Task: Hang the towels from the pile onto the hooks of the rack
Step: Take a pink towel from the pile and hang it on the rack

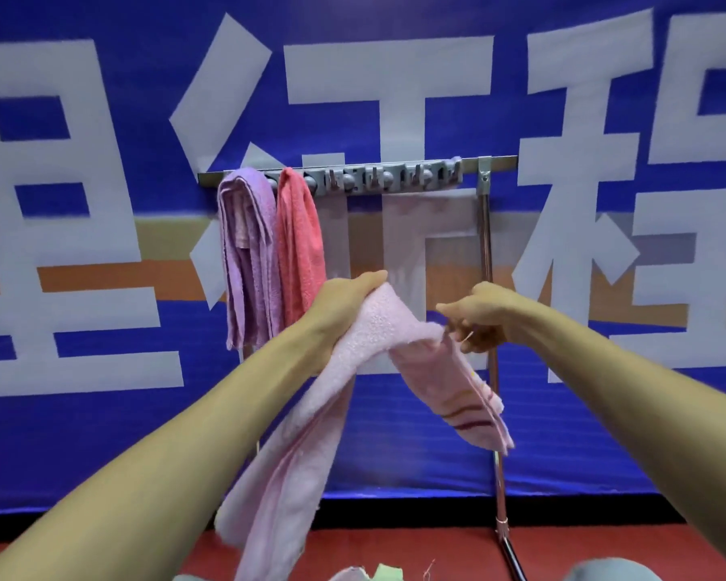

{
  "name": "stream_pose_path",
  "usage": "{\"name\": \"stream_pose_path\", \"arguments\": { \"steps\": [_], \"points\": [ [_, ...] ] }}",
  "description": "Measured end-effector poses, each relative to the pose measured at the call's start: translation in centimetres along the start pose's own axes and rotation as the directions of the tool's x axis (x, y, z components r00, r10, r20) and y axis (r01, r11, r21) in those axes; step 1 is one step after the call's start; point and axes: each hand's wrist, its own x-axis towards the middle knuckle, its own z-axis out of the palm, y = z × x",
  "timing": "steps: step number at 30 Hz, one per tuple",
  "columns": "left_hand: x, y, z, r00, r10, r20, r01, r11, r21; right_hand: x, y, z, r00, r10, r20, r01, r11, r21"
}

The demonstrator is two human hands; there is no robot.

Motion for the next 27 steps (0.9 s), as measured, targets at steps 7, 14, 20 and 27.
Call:
{"name": "stream_pose_path", "arguments": {
  "steps": [7,14,20,27],
  "points": [
    [2.4,4.7,1.1,0.981,0.19,0.049,-0.191,0.865,0.465,1.0,-1.9,1.9,0.934,-0.332,0.135,0.236,0.854,0.464],
    [3.8,8.1,-1.0,0.951,0.308,0.029,-0.256,0.732,0.632,1.6,-4.4,4.6,0.844,-0.465,0.266,0.163,0.695,0.7],
    [5.5,8.7,-4.2,0.965,0.26,0.039,-0.234,0.784,0.575,2.2,-6.8,4.3,0.706,-0.551,0.444,0.199,0.757,0.623],
    [8.2,7.9,-7.8,0.939,0.297,0.173,-0.323,0.586,0.744,6.0,-10.8,2.7,0.738,-0.637,0.222,0.58,0.767,0.273]
  ]
}}
